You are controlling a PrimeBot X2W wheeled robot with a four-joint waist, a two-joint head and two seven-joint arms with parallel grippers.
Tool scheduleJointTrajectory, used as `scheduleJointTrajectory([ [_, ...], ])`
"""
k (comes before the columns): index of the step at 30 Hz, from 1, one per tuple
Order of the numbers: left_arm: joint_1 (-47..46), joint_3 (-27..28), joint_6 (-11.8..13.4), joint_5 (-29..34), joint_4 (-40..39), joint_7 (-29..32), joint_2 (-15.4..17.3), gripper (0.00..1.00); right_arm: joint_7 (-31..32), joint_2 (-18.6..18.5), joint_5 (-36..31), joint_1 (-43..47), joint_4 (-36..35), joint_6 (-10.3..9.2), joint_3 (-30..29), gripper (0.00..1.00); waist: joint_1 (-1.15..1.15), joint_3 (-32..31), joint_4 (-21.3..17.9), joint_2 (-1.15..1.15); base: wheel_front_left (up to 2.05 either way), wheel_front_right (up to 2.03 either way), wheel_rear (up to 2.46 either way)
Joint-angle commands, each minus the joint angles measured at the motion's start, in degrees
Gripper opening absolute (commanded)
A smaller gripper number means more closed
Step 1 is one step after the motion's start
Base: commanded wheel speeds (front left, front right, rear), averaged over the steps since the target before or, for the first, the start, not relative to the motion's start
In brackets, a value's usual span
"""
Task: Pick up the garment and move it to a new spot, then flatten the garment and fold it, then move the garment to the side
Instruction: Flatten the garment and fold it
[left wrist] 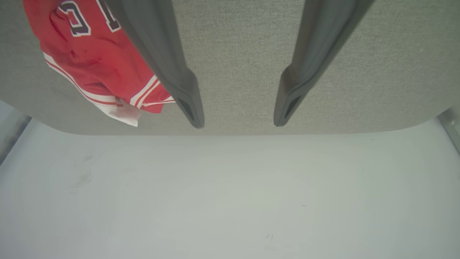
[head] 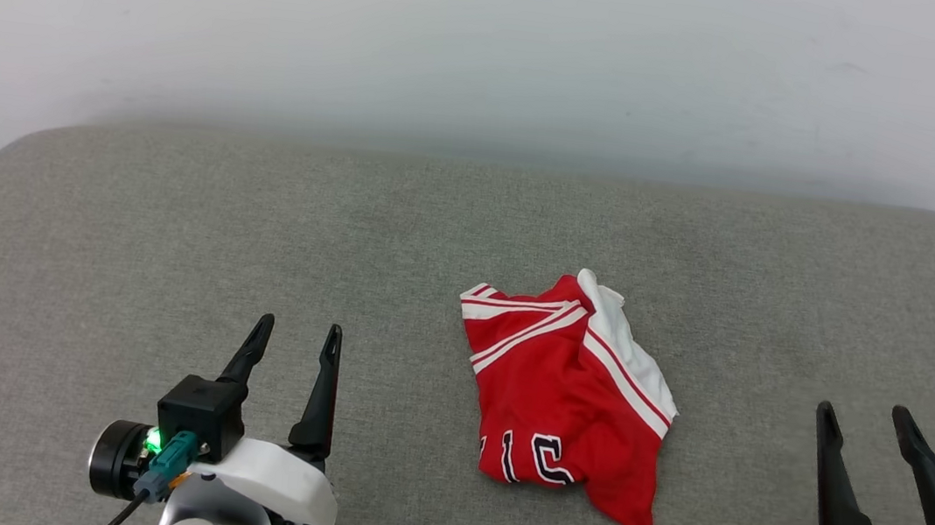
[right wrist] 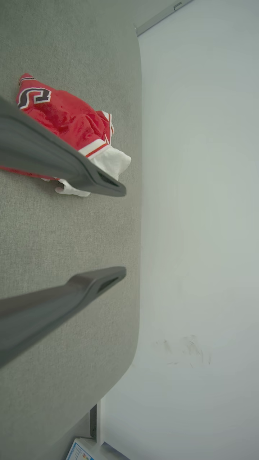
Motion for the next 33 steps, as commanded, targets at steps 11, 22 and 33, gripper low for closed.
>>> scheduleJointTrajectory([
  [11, -2.10, -0.43, 0.45, 0.33, -1.81, -0.75, -0.61, 1.00, 15.89, -1.51, 4.07, -4.66, 4.95, -0.02, -3.87, 1.00, 0.00, 3.78, 2.94, 0.00, 0.00, 0.00, 0.00],
  [22, -6.02, -1.93, -0.62, 1.15, -0.64, -1.88, -2.76, 1.00, 36.99, -6.96, 13.68, -12.12, 9.82, -0.02, 4.76, 1.00, 0.00, 9.67, 8.63, 0.00, 0.00, 0.00, 0.00],
  [33, -7.03, -1.59, -0.21, 1.08, 0.79, -2.57, -3.62, 1.00, 37.08, -8.50, 17.83, -15.74, 12.96, -0.02, 8.26, 0.00, 0.00, 11.41, 9.22, 0.00, 0.00, 0.00, 0.00],
])
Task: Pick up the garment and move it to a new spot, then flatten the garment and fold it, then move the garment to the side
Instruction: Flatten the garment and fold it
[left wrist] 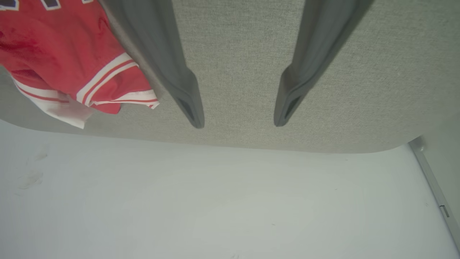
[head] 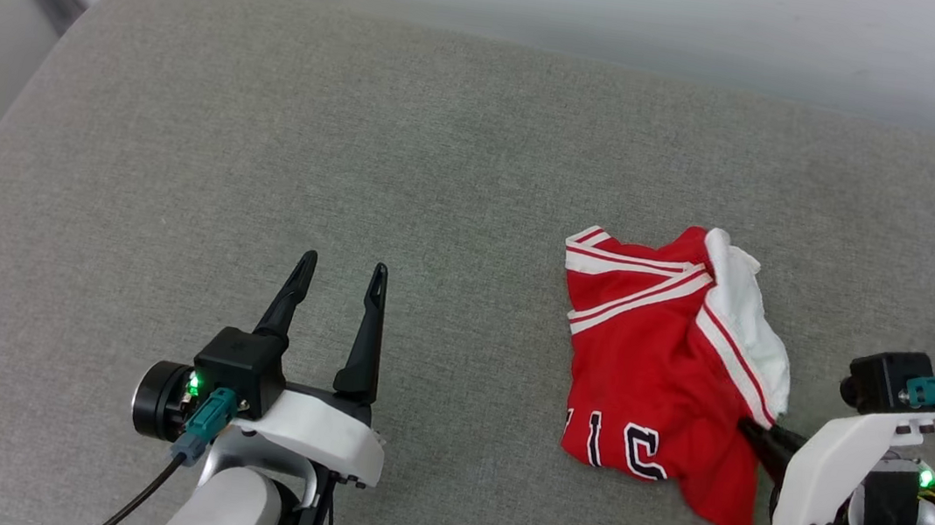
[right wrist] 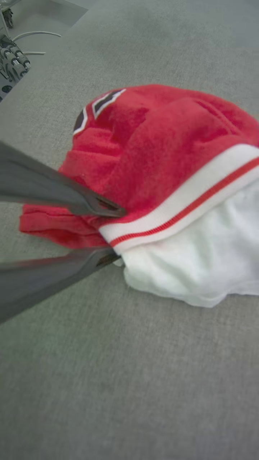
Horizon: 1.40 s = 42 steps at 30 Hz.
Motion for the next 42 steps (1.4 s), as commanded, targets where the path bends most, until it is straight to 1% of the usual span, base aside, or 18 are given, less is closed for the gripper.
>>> scheduleJointTrajectory([
  [1, -0.46, 0.24, 0.33, 0.07, 0.24, -0.30, -0.21, 1.00, -1.09, -0.55, 0.50, -1.21, -0.52, -0.02, 0.41, 0.00, -0.01, -0.29, -0.53, 0.00, 0.00, 0.00, 0.00],
  [4, -0.36, 0.38, 0.16, -0.10, 0.59, -0.43, -0.07, 1.00, -2.94, -1.59, 0.39, -1.86, -1.53, -0.02, 1.14, 0.00, -0.01, -1.06, -1.52, 0.00, 0.00, 0.00, 0.00],
  [7, -0.05, 0.52, 0.04, -0.30, 0.97, -0.49, 0.11, 1.00, -5.40, -3.57, -2.55, -2.65, -3.37, -0.03, 0.89, 0.00, -0.01, -2.00, -2.77, 0.00, 0.00, 0.00, 0.00],
  [9, 0.34, 0.52, 0.04, -0.38, 1.03, -0.48, 0.15, 1.00, -6.72, -4.20, -5.13, -2.54, -4.63, -0.03, 0.01, 0.00, -0.01, -2.64, -3.72, 0.00, 0.00, 0.00, 0.00],
  [12, 0.84, 0.64, 0.08, -0.63, 1.03, -0.46, 0.52, 1.00, -7.45, -3.85, -8.32, -1.15, -6.63, -0.03, -2.89, 0.00, -0.01, -3.28, -5.38, 0.00, 0.00, 0.00, 0.00],
  [16, 1.21, 0.71, 0.29, -1.01, 1.07, -0.33, 0.79, 1.00, -7.70, -2.37, -11.50, 2.70, -7.91, -0.03, -9.39, 0.00, -0.01, -3.81, -7.16, 0.00, 0.00, 0.00, 0.00],
  [20, 1.69, 0.63, 0.55, -1.12, 0.97, -0.18, 0.80, 1.00, -7.99, 0.25, -13.22, 7.91, -5.42, -0.02, -15.31, 0.00, -0.01, -4.12, -8.15, 0.00, 0.00, 0.00, 0.00],
  [23, 1.79, 0.43, 0.29, -1.39, 1.08, -0.07, 0.84, 1.00, -9.08, 2.27, -13.04, 10.99, 0.14, -0.03, -17.67, 0.00, -0.01, -4.15, -8.35, 0.00, 0.00, 0.00, 0.00],
  [25, 1.87, 0.37, 0.42, -1.46, 1.13, 0.06, 0.85, 1.00, -10.14, 3.54, -12.60, 11.97, 4.18, -0.02, -18.24, 0.00, -0.01, -4.16, -8.44, 0.00, 0.00, 0.00, 0.00],
  [26, 2.03, 0.43, 0.53, -1.49, 1.24, 0.15, 0.88, 1.00, -11.01, 4.00, -12.58, 12.16, 5.92, -0.03, -18.35, 0.20, -0.01, -4.22, -8.50, 0.00, 0.00, 0.00, 0.00],
  [27, 2.12, 0.45, 0.62, -1.57, 1.26, 0.14, 0.92, 1.00, -12.27, 4.55, -12.29, 11.82, 7.32, -0.04, -18.56, 0.68, -0.01, -4.26, -8.55, 0.00, 0.00, 0.00, 0.00],
  [28, 2.22, 0.52, 0.73, -1.74, 1.25, 0.14, 0.96, 1.00, -13.47, 5.05, -11.85, 11.26, 8.50, -0.03, -18.63, 1.00, -0.01, -4.26, -8.62, 0.00, 0.00, 0.00, 0.00],
  [31, 2.78, 0.74, 0.98, -1.95, 1.13, 0.10, 1.16, 1.00, -17.74, 5.63, -11.32, 10.03, 10.10, -0.02, -18.57, 1.00, -0.01, -4.40, -8.86, 0.00, 0.00, 0.00, 0.00],
  [32, 2.78, 0.74, 0.98, -1.95, 1.13, 0.10, 1.16, 1.00, -17.74, 5.63, -11.32, 10.03, 10.10, -0.02, -18.57, 1.00, -0.01, -4.40, -8.86, 0.00, 0.00, 0.00, 0.00],
  [34, 3.37, 0.80, 1.11, -2.23, 1.12, 0.07, 1.21, 1.00, -20.17, 5.75, -11.15, 9.89, 9.80, -0.02, -18.62, 1.00, -0.01, -4.79, -8.99, 0.00, 0.00, 0.00, 0.00],
  [38, 4.28, 1.02, 1.36, -2.71, 1.16, 0.06, 1.46, 1.00, -23.92, 5.46, -11.72, 10.92, 7.21, -0.02, -19.04, 1.00, -0.01, -5.97, -9.27, 0.00, 0.00, 0.00, 0.00],
  [42, 5.57, 1.17, 1.68, -3.12, 1.26, 0.26, 1.73, 1.00, -26.04, 5.09, -12.18, 13.20, 2.78, -0.03, -18.61, 1.00, -0.01, -7.62, -9.48, 0.00, 0.00, 0.00, 0.00],
])
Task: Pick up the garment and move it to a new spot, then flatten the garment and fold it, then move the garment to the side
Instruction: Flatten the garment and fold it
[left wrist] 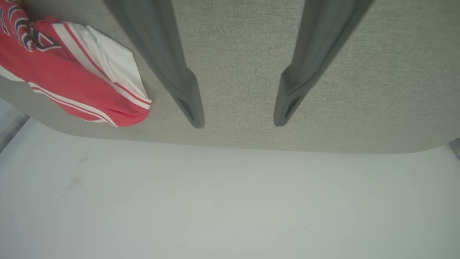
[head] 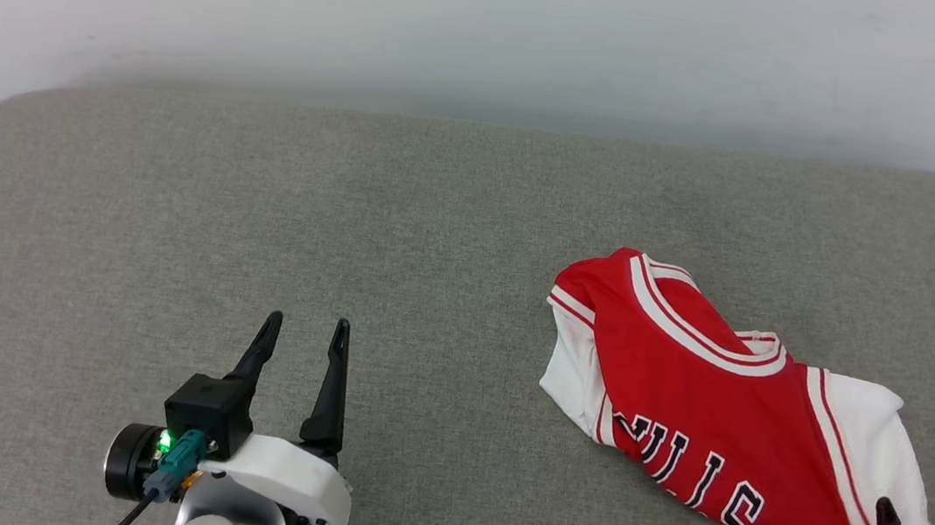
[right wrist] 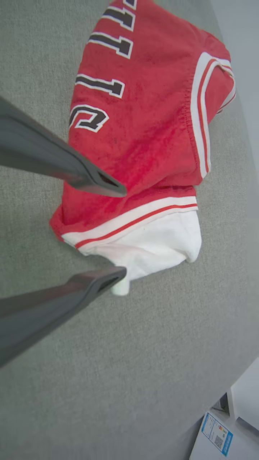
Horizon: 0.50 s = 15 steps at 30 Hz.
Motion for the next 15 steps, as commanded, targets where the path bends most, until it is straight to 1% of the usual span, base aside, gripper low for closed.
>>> scheduleJointTrajectory([
  [1, 0.80, 0.12, 0.31, -0.19, -0.05, 0.14, 0.37, 1.00, -0.57, -0.40, -0.41, 1.22, -1.34, -0.04, 0.14, 1.00, 0.00, -0.81, -0.10, 0.00, 0.00, 0.00, 0.00],
  [6, 2.27, 0.50, 0.91, -0.66, -0.34, 0.67, 1.09, 1.00, -2.38, 0.16, -1.02, 3.49, -7.99, -0.03, 1.80, 1.00, 0.00, -2.69, -0.38, 0.00, 0.00, 0.00, 0.00],
  [9, 3.18, 0.65, 1.18, -0.86, -0.41, 1.06, 1.50, 1.00, -4.58, 0.81, -0.98, 3.60, -11.49, -0.04, 3.00, 1.00, 0.00, -3.76, -0.51, 0.00, 0.00, 0.00, 0.00],
  [15, 4.19, 0.57, 1.88, -1.11, -0.47, 2.35, 2.27, 1.00, -7.49, 1.67, -2.56, 2.94, -15.51, -0.03, 5.89, 1.00, 0.00, -4.85, -0.40, 0.00, 0.00, 0.00, 0.00],
])
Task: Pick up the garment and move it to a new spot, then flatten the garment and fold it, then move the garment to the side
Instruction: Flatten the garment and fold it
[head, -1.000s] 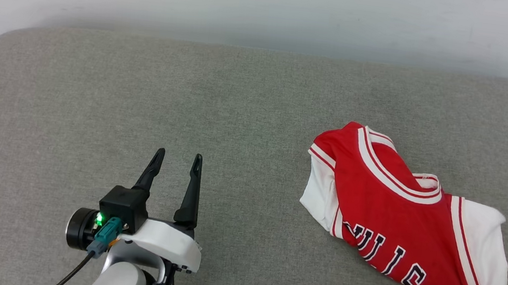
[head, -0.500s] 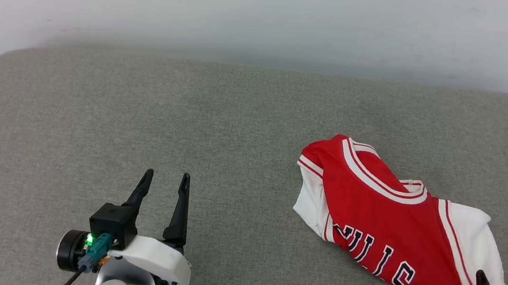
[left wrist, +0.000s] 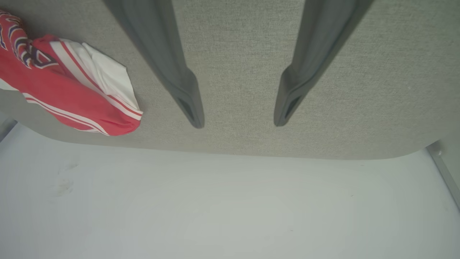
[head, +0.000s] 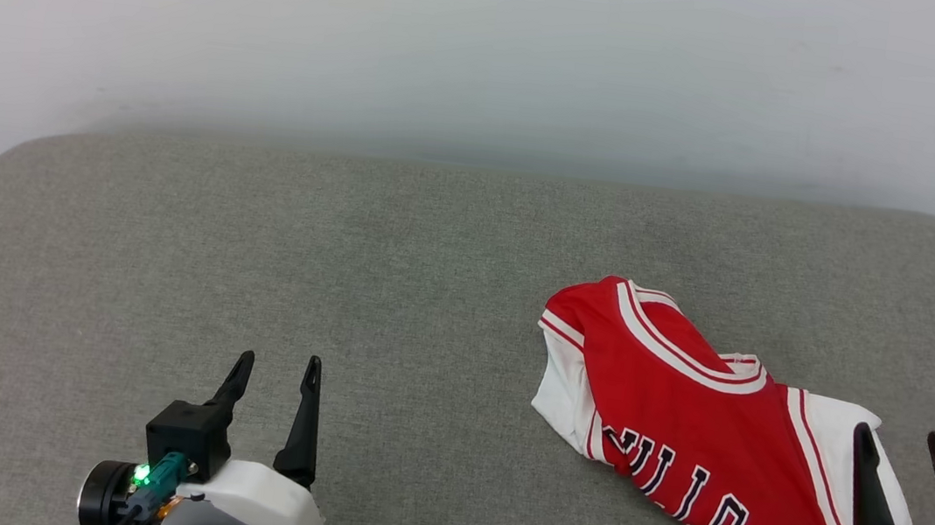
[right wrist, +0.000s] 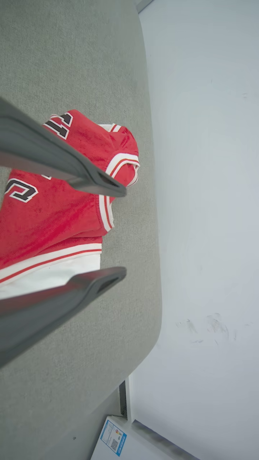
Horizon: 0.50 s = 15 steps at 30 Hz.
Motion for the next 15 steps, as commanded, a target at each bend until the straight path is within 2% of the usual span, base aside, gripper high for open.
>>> scheduleJointTrajectory([
  [1, 0.44, 0.09, 0.29, -0.11, 0.00, 0.24, 0.30, 1.00, -0.74, 0.30, -0.69, -0.47, -0.67, -0.02, 0.78, 1.00, 0.00, -0.14, 0.02, 0.00, 0.00, 0.00, 0.00],
  [9, -2.59, -1.87, -0.19, 0.90, -0.32, 4.28, 1.15, 1.00, -3.36, 0.54, -1.83, -2.51, -2.92, -0.03, 5.10, 1.00, 0.00, 0.40, -0.45, 0.00, 0.00, 0.00, 0.00],
  [15, -10.00, -6.27, -3.40, 1.06, 1.02, 12.44, -0.58, 1.00, -3.86, 0.24, -1.64, -4.74, -4.57, -0.02, 7.38, 1.00, 0.00, 3.95, -2.88, 0.00, 0.00, 0.00, 0.00],
])
